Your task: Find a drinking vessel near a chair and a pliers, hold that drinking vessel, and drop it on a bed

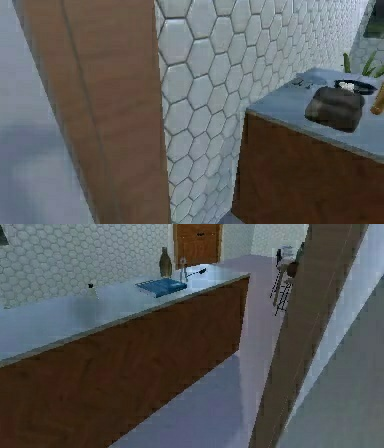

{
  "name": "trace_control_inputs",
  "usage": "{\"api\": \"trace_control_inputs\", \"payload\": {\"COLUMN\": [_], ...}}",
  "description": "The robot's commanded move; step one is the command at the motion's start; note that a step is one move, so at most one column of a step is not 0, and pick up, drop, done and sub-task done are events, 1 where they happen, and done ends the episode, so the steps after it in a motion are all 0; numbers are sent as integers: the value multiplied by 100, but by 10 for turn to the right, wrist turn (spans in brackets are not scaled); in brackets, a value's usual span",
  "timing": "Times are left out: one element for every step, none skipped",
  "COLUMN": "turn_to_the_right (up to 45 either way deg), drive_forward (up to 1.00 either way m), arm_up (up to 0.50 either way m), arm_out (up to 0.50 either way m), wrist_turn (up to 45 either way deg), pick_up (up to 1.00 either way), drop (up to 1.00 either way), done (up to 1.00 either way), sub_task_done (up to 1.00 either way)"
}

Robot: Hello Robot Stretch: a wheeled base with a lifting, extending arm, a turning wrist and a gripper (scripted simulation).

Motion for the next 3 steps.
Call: {"api": "trace_control_inputs", "payload": {"turn_to_the_right": [450,300,0], "drive_forward": [0,0,50], "arm_up": [0,0,0], "arm_out": [0,0,0], "wrist_turn": [0,0,0], "pick_up": [0,0,0], "drop": [0,0,0], "done": [0,0,0], "sub_task_done": [0,0,0]}}
